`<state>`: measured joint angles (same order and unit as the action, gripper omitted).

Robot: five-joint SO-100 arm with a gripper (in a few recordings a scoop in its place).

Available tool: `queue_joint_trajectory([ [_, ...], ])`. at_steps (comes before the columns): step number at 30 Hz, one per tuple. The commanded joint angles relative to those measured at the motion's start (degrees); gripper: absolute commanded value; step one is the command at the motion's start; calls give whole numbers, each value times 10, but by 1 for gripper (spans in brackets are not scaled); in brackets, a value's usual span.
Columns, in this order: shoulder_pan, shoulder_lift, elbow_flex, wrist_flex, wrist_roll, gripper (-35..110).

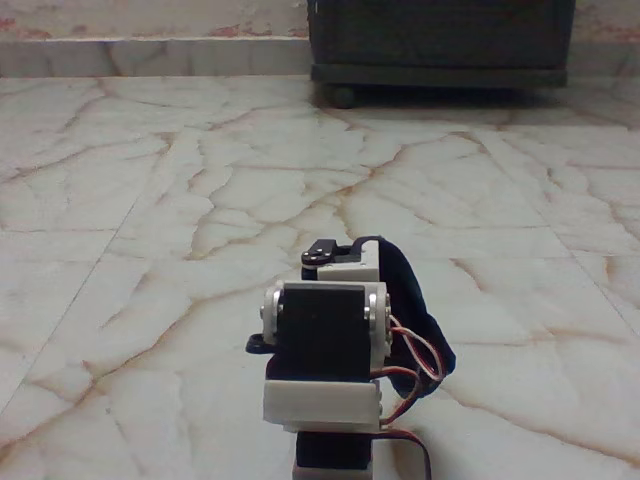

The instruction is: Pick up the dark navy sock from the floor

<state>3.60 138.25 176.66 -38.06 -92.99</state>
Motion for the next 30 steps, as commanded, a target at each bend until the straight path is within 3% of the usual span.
queue_joint_trajectory([
  [1,5,22,-1,1,9,0],
  [30,5,19,0,6,16,0],
])
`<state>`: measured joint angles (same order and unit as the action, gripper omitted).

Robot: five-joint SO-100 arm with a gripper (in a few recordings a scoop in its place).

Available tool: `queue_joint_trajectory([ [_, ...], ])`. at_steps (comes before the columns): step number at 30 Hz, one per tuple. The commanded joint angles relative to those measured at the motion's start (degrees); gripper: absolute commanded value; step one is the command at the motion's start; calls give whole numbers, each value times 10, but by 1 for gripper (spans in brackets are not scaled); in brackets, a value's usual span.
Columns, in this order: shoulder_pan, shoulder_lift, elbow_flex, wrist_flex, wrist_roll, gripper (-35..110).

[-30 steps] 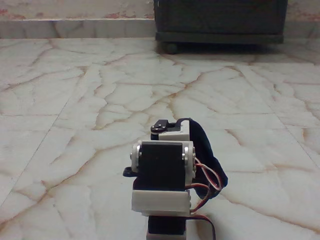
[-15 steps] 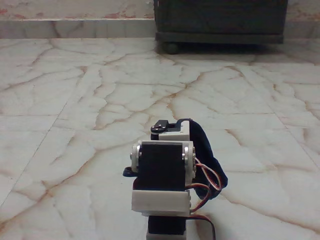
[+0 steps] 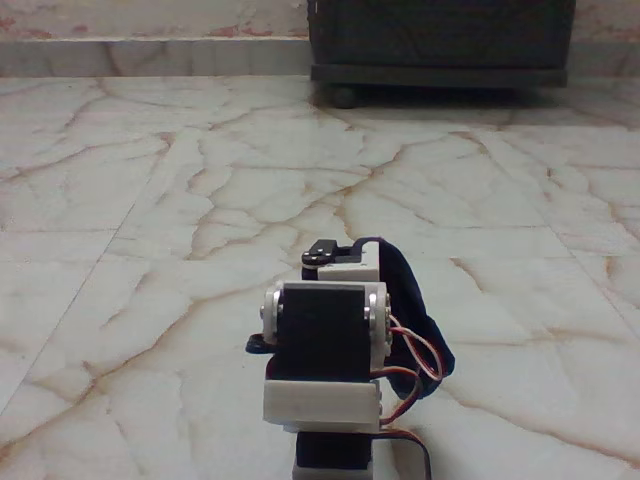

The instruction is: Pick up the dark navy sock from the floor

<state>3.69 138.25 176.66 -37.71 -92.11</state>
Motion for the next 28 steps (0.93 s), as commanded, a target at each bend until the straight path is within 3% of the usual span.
queue_joint_trajectory([
  [1,4,19,-1,4,6,0],
  [28,4,18,-1,14,4,0],
])
